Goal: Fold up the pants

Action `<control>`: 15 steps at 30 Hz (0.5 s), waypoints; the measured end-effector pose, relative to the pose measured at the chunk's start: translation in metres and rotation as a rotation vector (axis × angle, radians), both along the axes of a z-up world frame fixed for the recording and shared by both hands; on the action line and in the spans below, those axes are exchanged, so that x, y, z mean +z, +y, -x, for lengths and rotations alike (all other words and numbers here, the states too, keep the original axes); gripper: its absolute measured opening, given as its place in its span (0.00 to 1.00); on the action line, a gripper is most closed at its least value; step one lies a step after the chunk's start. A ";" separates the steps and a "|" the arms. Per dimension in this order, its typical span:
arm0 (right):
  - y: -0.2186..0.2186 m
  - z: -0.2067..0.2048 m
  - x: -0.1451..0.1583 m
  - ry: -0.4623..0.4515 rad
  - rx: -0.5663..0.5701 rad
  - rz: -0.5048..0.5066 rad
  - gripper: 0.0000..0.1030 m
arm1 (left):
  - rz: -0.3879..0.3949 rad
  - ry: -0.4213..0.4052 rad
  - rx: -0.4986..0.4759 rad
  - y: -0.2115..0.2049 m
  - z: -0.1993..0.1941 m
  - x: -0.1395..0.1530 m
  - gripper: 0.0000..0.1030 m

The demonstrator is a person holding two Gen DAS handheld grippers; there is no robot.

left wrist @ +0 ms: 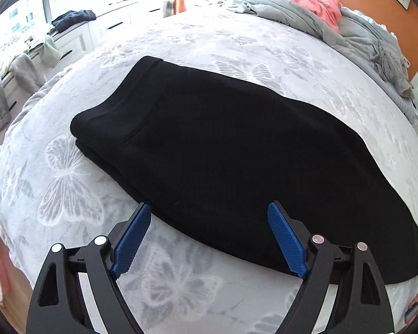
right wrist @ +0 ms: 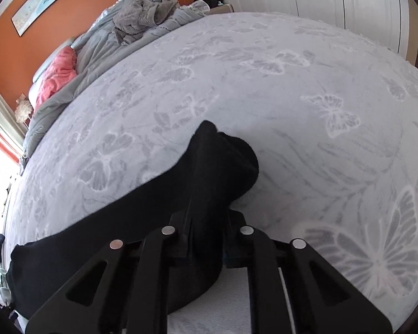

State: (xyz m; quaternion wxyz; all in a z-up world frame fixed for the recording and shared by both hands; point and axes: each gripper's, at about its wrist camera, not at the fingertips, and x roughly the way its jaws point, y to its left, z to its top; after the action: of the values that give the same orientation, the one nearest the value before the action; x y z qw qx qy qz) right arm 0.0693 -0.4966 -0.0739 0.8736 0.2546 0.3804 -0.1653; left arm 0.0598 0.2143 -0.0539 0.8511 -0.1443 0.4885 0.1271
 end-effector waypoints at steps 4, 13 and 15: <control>0.028 -0.001 0.043 -0.106 0.051 0.032 0.11 | -0.055 -0.037 -0.047 -0.020 -0.005 0.008 0.81; 0.180 -0.008 0.126 -0.302 0.352 0.090 0.11 | -0.259 -0.102 -0.163 -0.078 -0.006 0.020 0.81; 0.223 -0.014 0.124 -0.290 0.451 0.102 0.11 | -0.317 -0.112 -0.188 -0.085 -0.009 0.023 0.82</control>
State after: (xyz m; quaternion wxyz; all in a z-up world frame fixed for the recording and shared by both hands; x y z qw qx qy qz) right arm 0.0837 -0.2734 0.0499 0.9453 0.1400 0.2898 0.0526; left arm 0.0684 0.1295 -0.0305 0.8973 0.0311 0.4253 0.1142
